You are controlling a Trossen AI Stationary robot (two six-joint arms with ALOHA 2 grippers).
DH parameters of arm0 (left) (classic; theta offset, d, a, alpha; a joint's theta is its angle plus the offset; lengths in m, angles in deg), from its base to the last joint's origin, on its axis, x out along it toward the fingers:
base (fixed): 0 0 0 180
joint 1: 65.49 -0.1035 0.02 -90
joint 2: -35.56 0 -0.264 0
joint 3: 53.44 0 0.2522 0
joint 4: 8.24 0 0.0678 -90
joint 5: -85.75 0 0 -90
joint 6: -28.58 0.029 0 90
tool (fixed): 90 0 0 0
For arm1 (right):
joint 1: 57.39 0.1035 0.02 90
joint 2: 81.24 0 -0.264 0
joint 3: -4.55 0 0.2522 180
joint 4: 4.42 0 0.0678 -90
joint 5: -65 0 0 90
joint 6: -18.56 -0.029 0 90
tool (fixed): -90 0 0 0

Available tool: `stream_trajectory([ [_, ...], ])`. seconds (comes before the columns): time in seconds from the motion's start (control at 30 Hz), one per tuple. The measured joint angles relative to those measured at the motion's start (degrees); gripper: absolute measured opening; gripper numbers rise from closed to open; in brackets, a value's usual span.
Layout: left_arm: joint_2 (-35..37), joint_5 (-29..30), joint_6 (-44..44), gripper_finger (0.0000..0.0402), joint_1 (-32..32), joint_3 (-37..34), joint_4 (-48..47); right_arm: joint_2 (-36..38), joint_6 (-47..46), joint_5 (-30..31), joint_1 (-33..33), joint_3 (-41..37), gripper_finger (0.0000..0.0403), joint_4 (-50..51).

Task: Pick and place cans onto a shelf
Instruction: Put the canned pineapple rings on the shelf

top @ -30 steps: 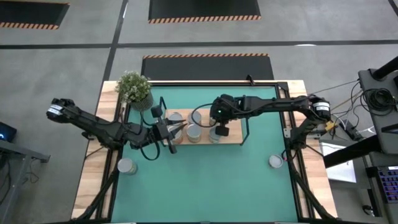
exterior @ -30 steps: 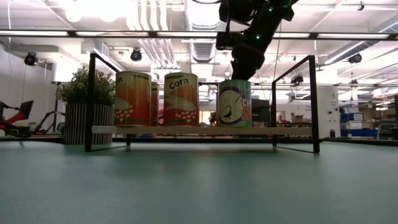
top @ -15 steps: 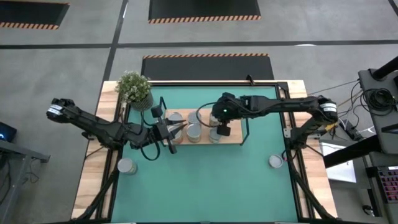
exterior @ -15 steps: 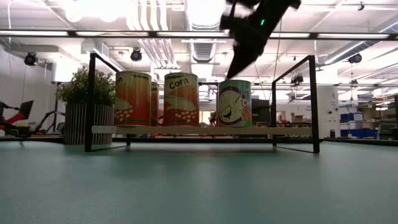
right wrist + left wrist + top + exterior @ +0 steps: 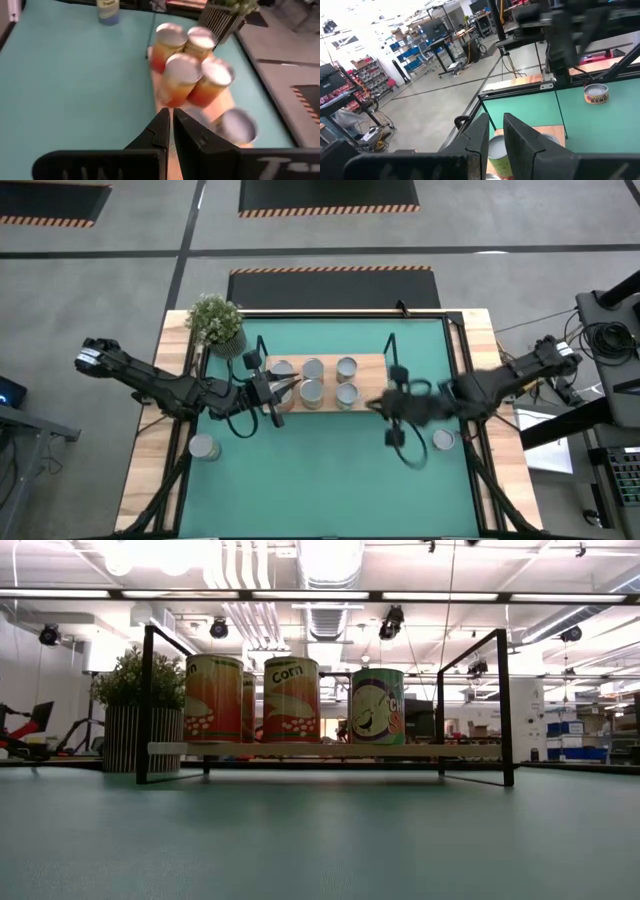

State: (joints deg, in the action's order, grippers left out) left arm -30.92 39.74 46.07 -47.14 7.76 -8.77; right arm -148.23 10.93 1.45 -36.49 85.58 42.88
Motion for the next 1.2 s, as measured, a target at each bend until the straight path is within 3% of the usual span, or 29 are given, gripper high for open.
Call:
stream_trajectory([
  [0.07, 0.0, 0.0, -0.1, 0.0039, 0.0, 0.0, 0.0, 0.8, -4.5, 3.3, 4.7, -2.3, 0.0013, 0.1],
  [0.27, 0.0, 0.0, -0.8, 0.0039, 0.0, 0.0, 0.0, 1.3, -23.8, 2.1, 14.7, -7.3, 0.0013, 2.2],
  [0.53, 0.0, 0.0, -1.1, 0.0039, 0.0, 0.0, -0.1, 1.3, -65.0, -10.2, 21.6, -14.9, 0.0013, 13.8],
  [0.7, 0.0, 0.0, -1.1, 0.0039, 0.0, 0.0, -0.1, 1.3, -85.3, -22.9, 23.0, -22.1, 0.0012, 20.7],
  [0.9, 0.0, 0.0, -1.1, 0.0039, 0.0, 0.0, -0.1, 1.3, -92.1, -27.8, 23.0, -28.0, 0.0012, 25.4],
  [1.2, 0.0, 0.0, -1.5, 0.0039, 0.0, 0.0, -0.4, 1.3, -94.5, -26.9, 23.0, -27.8, 0.0023, 27.9],
])
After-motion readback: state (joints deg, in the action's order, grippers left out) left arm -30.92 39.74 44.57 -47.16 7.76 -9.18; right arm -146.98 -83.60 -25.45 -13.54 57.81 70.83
